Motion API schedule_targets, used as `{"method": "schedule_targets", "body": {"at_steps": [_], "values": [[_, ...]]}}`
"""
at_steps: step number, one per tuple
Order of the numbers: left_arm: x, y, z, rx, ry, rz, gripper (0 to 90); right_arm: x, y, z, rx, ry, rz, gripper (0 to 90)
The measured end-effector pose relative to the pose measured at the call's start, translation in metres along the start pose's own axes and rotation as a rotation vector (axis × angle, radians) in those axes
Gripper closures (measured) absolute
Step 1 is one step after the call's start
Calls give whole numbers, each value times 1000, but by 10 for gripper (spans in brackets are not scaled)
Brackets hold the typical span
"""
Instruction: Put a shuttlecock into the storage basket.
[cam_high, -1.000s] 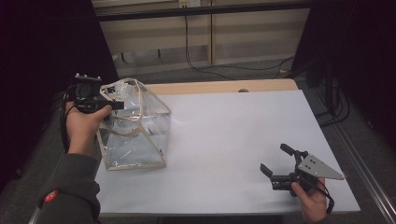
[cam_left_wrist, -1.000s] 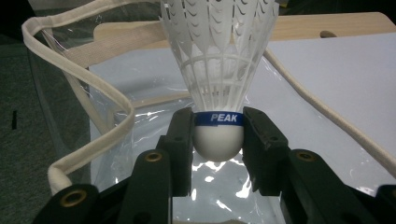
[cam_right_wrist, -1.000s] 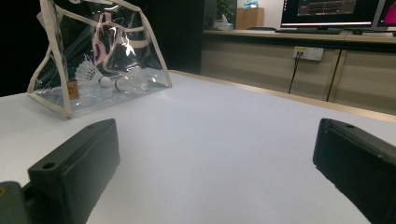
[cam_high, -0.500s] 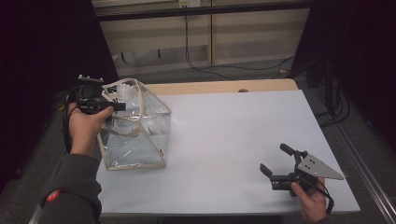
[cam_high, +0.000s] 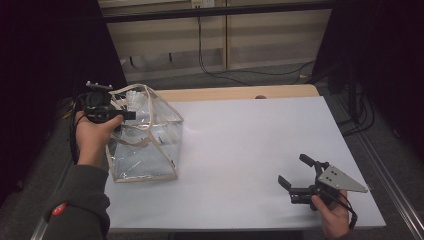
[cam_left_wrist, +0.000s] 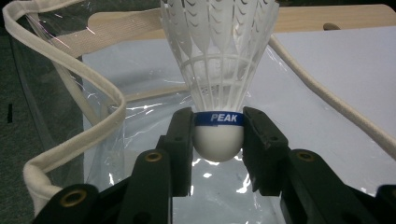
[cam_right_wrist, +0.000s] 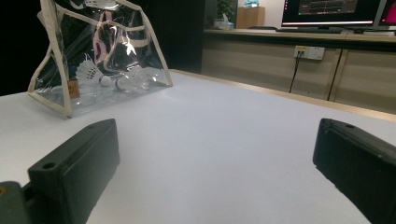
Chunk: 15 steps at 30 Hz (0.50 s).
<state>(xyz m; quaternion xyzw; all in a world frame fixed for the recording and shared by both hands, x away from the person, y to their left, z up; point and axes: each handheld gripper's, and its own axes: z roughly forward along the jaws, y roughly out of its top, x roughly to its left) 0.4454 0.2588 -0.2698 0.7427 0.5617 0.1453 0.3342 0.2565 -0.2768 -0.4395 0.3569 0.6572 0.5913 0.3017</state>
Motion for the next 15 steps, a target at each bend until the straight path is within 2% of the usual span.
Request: {"method": "schedule_targets", "body": {"at_steps": [15], "values": [[0,-1,4,18,-1,-1,653,0,0,0,1,0,0,5]]}}
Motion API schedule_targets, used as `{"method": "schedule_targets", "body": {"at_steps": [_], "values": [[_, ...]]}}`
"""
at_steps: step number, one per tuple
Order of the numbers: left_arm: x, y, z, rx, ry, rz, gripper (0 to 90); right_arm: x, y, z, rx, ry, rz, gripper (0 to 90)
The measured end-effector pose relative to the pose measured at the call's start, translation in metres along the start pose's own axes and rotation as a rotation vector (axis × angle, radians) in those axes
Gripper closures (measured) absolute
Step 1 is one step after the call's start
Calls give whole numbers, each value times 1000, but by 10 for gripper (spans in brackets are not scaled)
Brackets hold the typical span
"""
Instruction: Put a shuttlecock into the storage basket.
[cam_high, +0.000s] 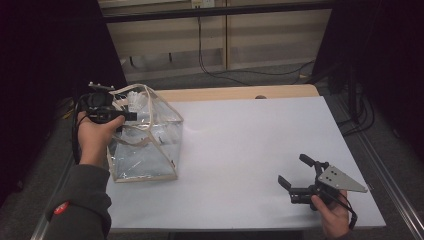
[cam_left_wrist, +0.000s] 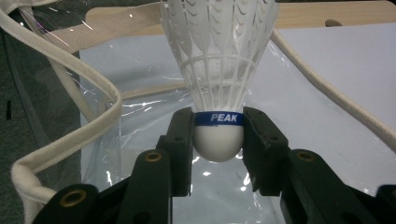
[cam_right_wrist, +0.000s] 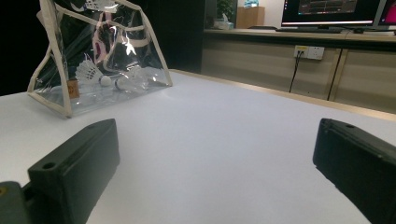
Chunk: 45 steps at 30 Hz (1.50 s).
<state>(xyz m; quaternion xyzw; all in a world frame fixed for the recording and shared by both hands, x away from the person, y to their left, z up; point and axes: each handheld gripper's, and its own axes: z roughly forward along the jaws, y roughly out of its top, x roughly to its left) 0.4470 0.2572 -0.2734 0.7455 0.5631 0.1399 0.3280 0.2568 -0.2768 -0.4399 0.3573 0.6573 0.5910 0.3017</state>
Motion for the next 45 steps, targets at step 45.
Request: {"method": "schedule_targets", "body": {"at_steps": [45], "values": [[-3,5,15,66,8,-26,636,2,0,1,2,4,1,5]]}}
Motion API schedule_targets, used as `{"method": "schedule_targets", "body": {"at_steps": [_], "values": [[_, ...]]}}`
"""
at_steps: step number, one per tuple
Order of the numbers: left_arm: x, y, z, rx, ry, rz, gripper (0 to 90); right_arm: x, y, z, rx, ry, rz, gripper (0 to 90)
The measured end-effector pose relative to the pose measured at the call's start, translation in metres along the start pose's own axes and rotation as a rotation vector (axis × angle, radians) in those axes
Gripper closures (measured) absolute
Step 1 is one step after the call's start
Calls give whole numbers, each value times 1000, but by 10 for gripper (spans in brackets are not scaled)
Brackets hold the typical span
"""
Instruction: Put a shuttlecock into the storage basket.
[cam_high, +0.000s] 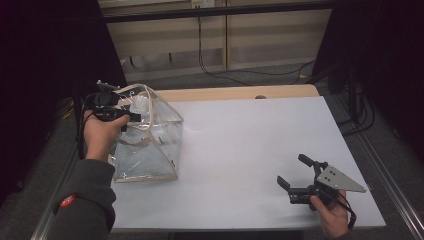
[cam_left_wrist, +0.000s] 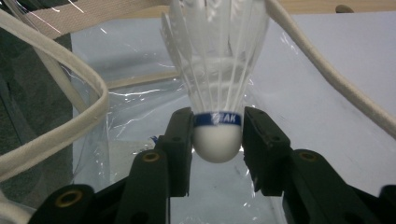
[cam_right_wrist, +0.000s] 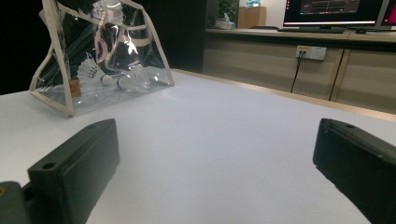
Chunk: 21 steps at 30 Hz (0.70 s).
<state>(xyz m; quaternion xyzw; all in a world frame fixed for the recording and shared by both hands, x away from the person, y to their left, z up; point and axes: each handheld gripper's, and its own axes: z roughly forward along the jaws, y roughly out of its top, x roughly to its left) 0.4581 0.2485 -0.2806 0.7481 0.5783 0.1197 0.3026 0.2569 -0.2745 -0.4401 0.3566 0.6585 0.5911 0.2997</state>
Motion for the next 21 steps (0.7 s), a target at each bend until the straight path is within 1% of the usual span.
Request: {"method": "schedule_targets", "body": {"at_steps": [7,8,9,10,16,21], "values": [[0,0,-2,-14,-8,-2,608,0,0,0,1,1,1,5],[0,0,-2,-11,-10,-4,608,0,0,0,1,1,2,5],[-1,0,-2,-22,-10,-12,605,0,0,0,1,0,2,5],[0,0,-4,-22,-14,-3,597,0,0,0,1,0,1,5],[-1,1,-10,-41,-24,-6,564,0,0,0,2,0,3,5],[-3,3,-17,-54,-37,8,521,0,0,0,1,-1,3,5]]}}
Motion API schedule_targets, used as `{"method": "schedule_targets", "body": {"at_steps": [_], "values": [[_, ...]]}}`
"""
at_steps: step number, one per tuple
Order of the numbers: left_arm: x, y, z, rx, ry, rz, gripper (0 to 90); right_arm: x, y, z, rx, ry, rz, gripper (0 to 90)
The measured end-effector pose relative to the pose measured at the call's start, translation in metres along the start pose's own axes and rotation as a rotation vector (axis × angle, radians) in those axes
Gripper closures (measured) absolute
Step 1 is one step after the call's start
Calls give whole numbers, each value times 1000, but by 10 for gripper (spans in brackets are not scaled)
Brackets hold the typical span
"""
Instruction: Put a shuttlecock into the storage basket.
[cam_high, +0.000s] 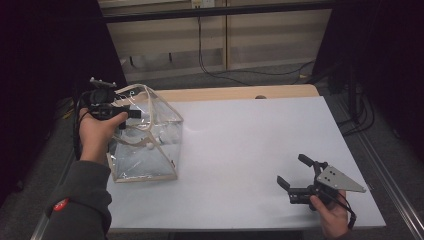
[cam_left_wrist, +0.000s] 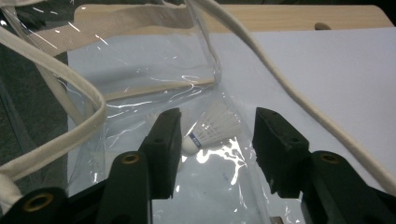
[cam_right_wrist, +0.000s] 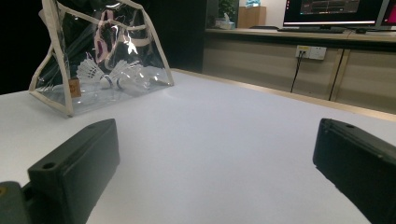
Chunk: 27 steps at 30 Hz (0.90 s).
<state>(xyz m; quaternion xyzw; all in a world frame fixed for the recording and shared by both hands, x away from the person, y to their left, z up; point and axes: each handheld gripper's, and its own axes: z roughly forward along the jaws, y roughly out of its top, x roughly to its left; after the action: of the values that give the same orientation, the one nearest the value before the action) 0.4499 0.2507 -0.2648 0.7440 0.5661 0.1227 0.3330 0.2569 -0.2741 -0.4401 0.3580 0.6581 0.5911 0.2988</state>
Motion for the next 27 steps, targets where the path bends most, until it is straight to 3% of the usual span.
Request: {"method": "schedule_targets", "body": {"at_steps": [15,27], "values": [[-11,3,-13,-12,-46,34,384,-2,1,-1,-5,-4,-5,5],[-21,2,-27,-15,-108,77,287,-1,1,0,-4,-4,-5,5]]}}
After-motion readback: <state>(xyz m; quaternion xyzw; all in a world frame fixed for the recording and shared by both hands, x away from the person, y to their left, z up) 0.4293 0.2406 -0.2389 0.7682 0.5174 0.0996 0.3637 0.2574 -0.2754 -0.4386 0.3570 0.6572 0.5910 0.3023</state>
